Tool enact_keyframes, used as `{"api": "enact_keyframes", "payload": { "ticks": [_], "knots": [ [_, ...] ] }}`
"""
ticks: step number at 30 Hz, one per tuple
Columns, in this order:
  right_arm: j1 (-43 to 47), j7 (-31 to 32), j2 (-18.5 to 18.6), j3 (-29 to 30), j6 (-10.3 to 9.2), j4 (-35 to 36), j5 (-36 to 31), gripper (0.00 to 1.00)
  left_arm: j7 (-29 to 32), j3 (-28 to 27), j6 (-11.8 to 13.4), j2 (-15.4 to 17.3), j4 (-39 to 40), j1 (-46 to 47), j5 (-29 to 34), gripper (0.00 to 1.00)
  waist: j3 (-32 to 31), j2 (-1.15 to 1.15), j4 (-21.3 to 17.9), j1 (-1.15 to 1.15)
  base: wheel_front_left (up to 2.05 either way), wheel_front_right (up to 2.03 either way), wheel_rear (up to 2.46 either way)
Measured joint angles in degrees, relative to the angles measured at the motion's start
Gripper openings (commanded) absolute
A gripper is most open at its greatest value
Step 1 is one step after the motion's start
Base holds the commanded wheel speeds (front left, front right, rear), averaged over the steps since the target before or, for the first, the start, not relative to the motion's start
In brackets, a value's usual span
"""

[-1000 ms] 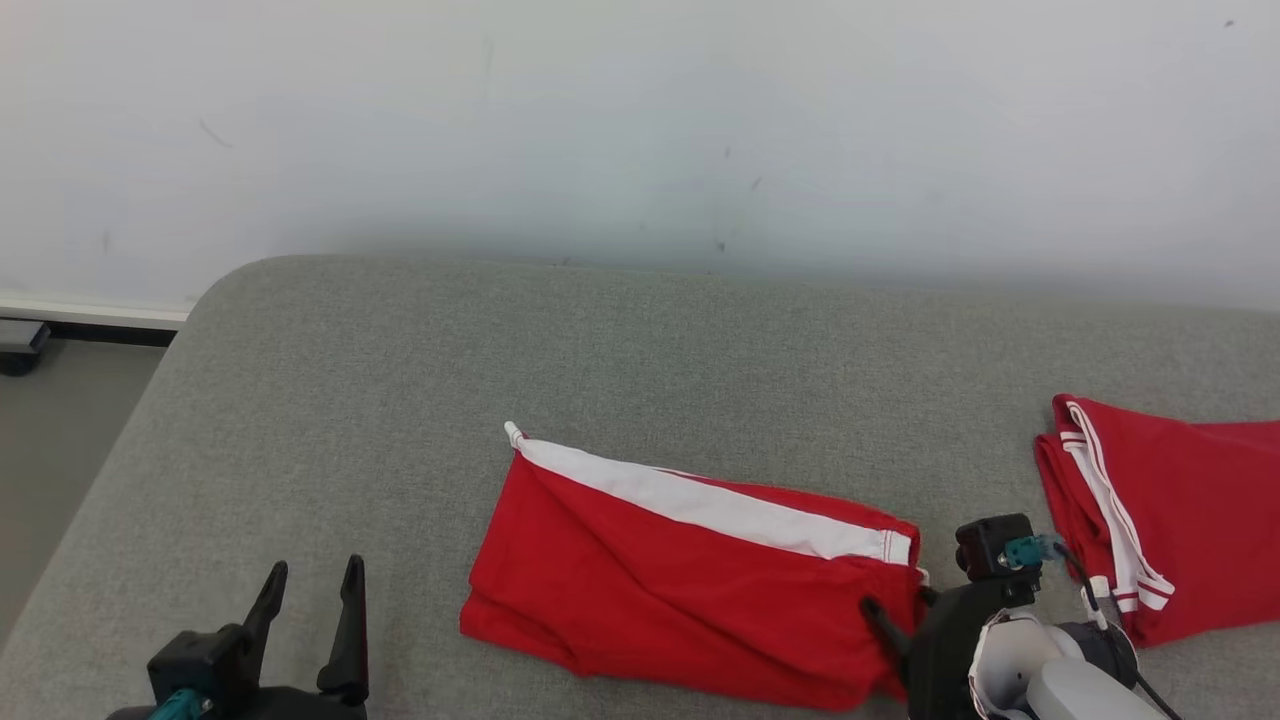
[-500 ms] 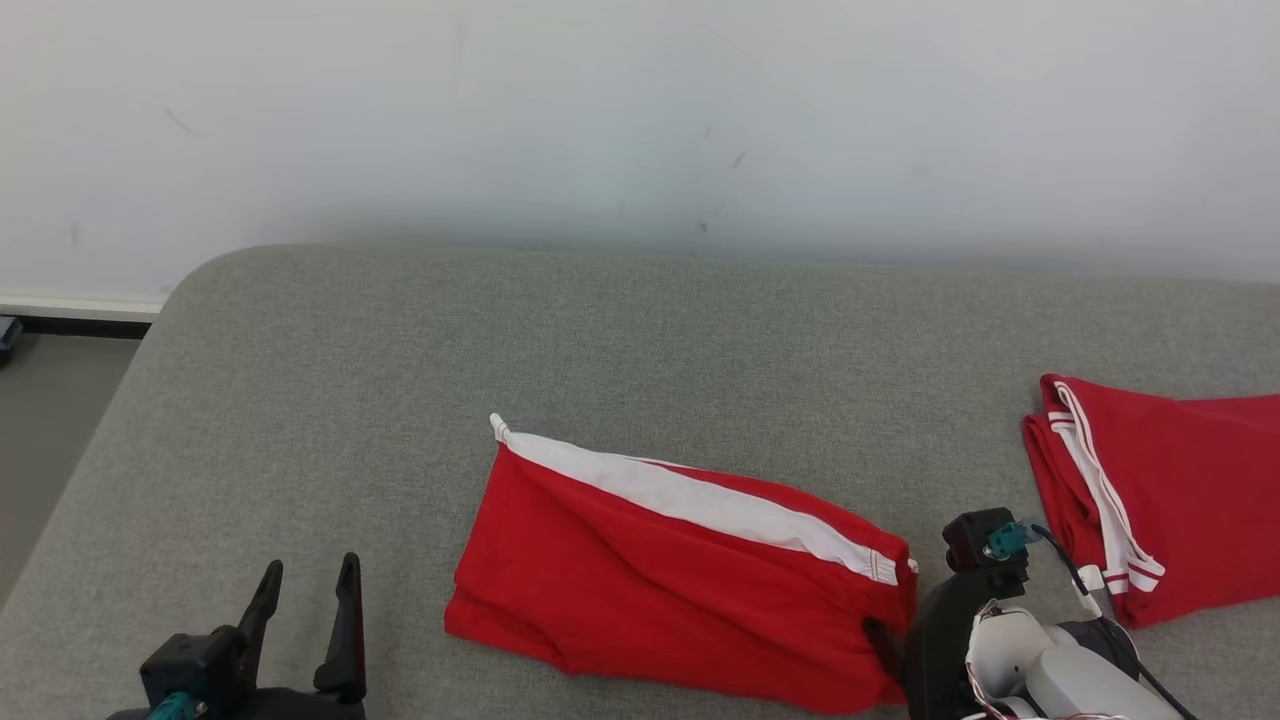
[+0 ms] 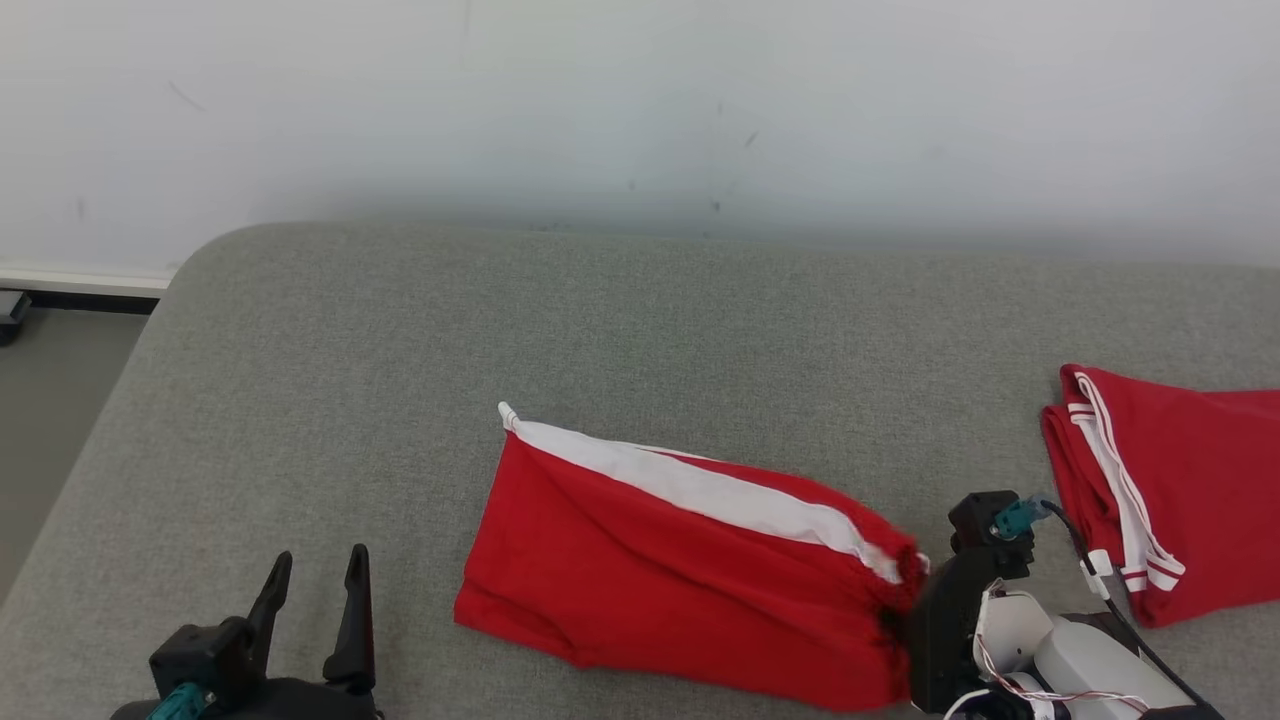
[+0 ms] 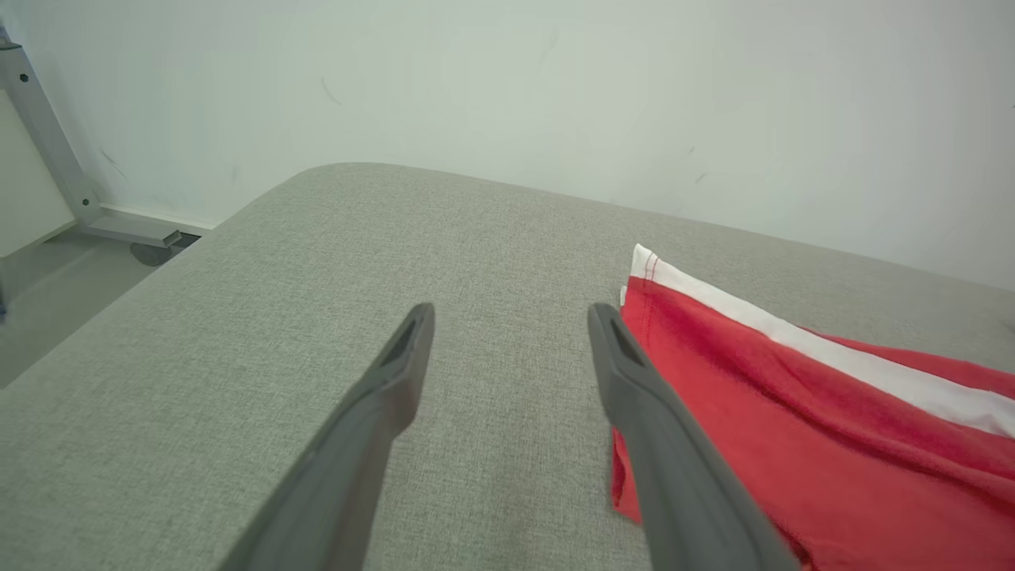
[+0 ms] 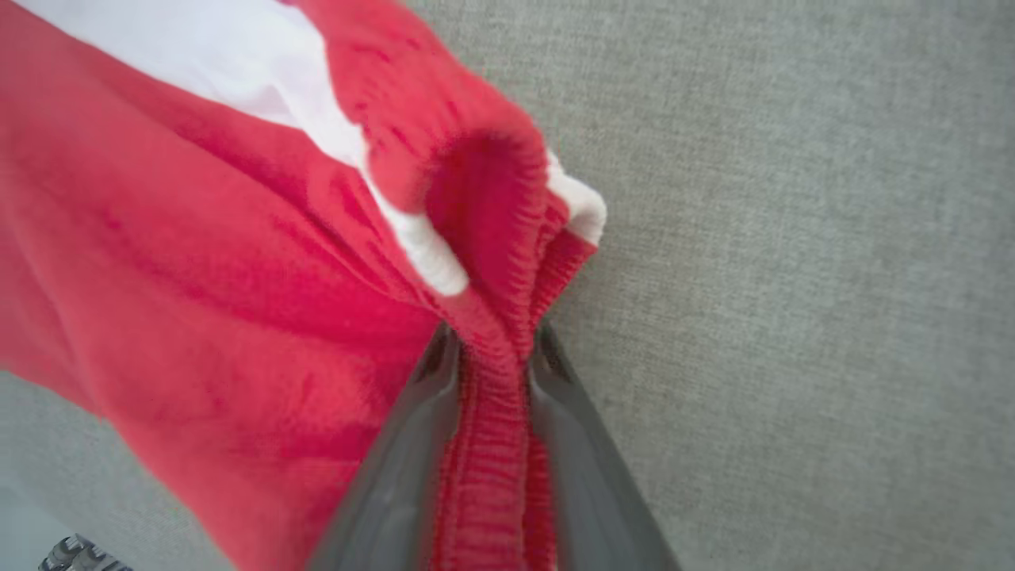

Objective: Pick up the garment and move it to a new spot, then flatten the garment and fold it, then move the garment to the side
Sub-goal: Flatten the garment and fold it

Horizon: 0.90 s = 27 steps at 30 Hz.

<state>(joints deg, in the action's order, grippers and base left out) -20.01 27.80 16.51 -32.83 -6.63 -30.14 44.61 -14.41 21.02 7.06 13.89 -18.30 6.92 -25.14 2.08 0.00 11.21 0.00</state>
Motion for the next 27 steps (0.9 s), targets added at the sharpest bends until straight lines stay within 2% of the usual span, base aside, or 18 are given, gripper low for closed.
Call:
{"api": "enact_keyframes", "payload": {
  "ticks": [12,21,24,27],
  "knots": [
    [-0.5,-0.1,1.0,1.0,1.68,1.7,0.7,0.00,0.0,-0.6,0.0,-0.4,-0.8,0.4,0.0,1.00,0.5,0.00,-0.1,0.00,0.00,0.00,0.00],
    [-1.8,-1.6,7.5,3.4,1.94,2.4,-0.5,0.00,0.0,-0.8,-0.1,-0.6,-1.1,0.4,0.0,1.00,0.1,0.00,-1.2,0.01,0.00,0.00,0.00],
    [-2.1,-1.6,7.2,3.4,3.11,3.5,0.1,0.00,0.0,-1.1,-0.1,-0.6,-1.3,0.4,0.0,1.00,-0.1,0.00,-1.6,0.00,0.00,0.00,0.00],
    [-2.8,-1.0,6.6,3.5,5.44,5.1,2.2,0.00,0.0,-1.1,-0.1,-0.7,-1.5,0.4,0.0,1.00,-0.5,0.00,-1.9,0.00,0.00,0.00,0.00]
  ]
}}
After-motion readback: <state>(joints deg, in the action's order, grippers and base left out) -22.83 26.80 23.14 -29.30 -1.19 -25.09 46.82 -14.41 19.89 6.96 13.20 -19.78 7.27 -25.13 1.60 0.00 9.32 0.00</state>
